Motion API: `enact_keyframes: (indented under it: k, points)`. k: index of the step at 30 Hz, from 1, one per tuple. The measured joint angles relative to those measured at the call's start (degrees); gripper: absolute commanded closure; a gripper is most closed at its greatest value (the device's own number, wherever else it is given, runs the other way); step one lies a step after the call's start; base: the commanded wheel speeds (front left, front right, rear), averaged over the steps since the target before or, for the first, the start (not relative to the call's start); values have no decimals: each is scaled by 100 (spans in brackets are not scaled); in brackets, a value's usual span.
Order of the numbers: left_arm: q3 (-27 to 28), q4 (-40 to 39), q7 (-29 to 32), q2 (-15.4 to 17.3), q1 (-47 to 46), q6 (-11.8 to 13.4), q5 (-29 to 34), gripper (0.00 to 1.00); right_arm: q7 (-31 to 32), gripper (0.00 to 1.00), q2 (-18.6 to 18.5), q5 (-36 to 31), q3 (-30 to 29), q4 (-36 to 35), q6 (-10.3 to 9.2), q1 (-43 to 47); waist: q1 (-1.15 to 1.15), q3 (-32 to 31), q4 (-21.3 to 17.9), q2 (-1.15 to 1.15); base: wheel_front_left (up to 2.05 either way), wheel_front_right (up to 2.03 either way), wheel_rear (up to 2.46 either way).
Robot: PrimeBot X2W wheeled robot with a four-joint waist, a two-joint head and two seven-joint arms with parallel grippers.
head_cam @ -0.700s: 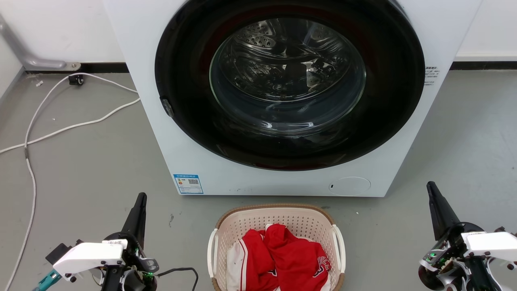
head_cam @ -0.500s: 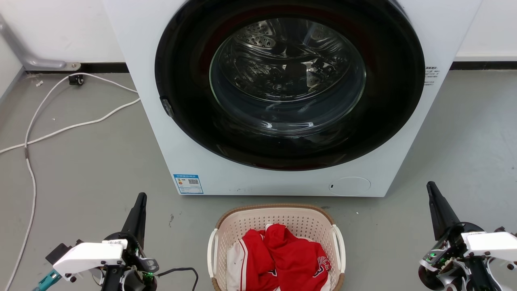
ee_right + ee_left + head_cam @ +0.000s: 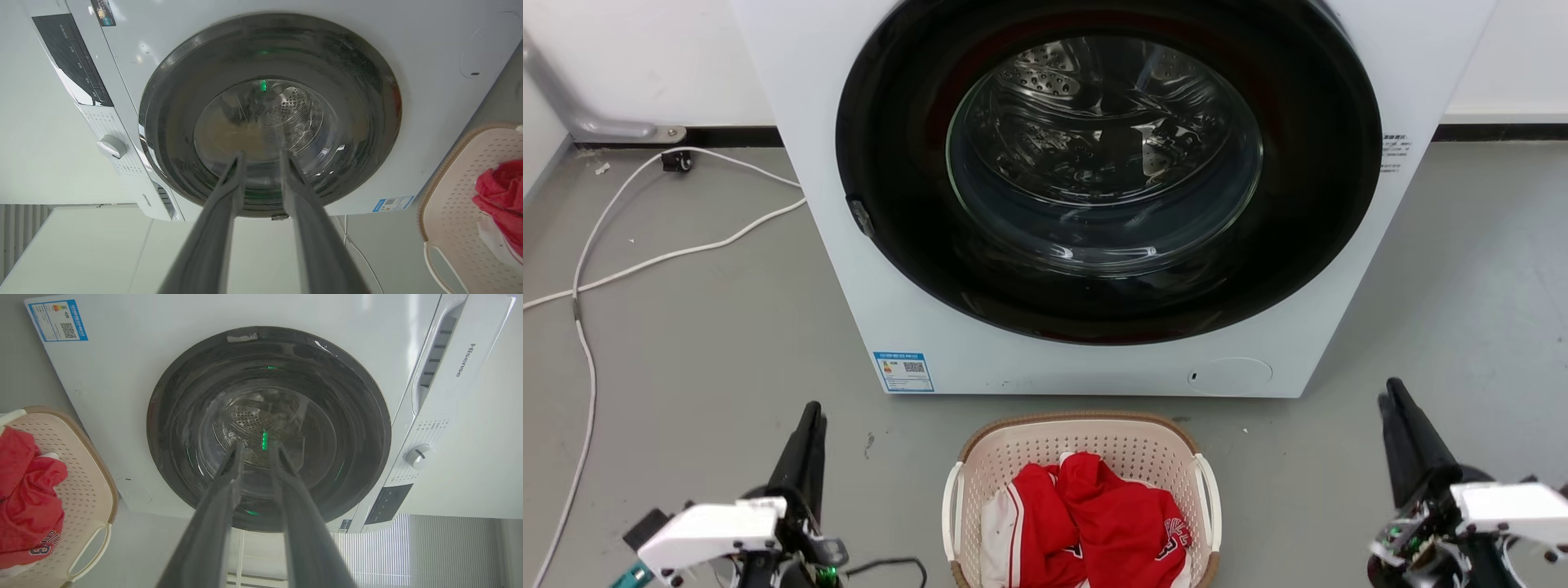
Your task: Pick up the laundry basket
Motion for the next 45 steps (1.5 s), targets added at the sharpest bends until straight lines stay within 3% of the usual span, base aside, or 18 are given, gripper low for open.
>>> enact_keyframes:
  k: [10, 17, 18, 45]
  points:
    - [-196, 0, -237, -20, 85, 11, 88, 0, -237, 0, 4, -99, 153, -8, -1, 133, 0, 8, -7, 0, 0, 0, 0]
    - [-277, -157, -420, -11, 30, 10, 616, 0, -425, 0, 3, -544, 234, -121, -1, 132, 0, 15, -6, 0, 0, 0, 0]
    - [-334, -234, -495, -11, 9, 10, 944, 0, -502, 0, 3, -826, 257, -185, -1, 131, 0, 16, -8, 0, 0, 0, 0]
    - [-672, -431, -1074, -4, -152, 9, 4227, 0, -1076, 0, 4, -4815, 424, -466, 0, 131, 0, -2, -3, 0, 0, 0, 0]
